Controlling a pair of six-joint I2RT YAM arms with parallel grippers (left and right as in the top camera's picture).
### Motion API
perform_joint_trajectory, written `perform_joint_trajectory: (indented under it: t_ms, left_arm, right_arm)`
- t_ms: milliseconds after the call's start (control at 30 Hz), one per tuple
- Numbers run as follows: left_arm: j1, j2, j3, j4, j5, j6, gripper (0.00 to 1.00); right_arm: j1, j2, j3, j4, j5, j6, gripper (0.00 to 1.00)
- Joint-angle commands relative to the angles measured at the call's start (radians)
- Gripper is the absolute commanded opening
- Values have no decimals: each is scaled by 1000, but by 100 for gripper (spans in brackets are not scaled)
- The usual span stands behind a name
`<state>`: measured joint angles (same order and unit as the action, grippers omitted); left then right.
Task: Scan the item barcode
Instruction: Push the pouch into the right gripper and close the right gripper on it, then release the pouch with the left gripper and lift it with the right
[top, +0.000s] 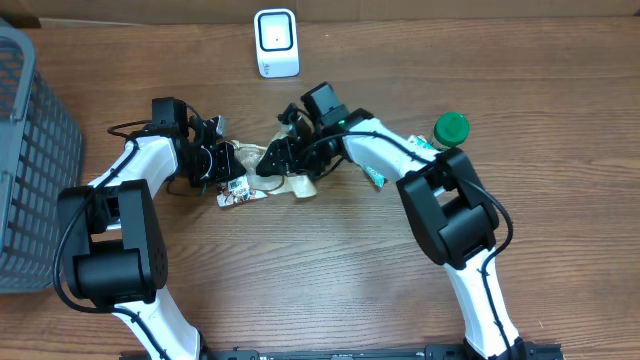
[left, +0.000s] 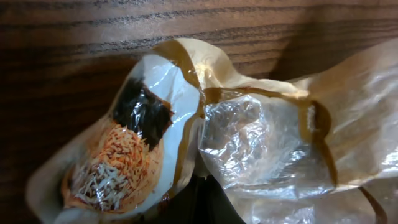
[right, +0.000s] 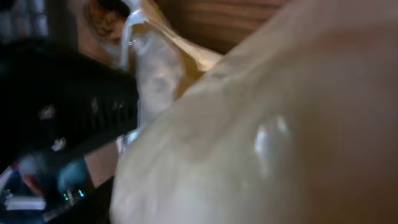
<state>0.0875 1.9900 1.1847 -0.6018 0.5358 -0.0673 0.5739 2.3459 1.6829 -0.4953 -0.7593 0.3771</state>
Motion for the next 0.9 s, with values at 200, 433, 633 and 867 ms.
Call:
perform_joint_trajectory:
  t_ms: [200, 433, 633, 867]
  left_arm:
    - [-7, 132, -83, -30, -199, 21, 4]
    - [-7, 91, -8, -121, -200, 80, 4]
    - [18, -31, 195, -317, -207, 111, 4]
    - [91, -182, 397, -484, -210, 121, 6]
  right_arm:
    - [-7, 35, 6, 49, 6, 45, 29]
    - [-72, 26, 7, 33, -71, 42, 14]
    - [-130, -56, 8, -63, -118, -46, 9]
    - [-180, -276, 8, -283, -119, -236, 8]
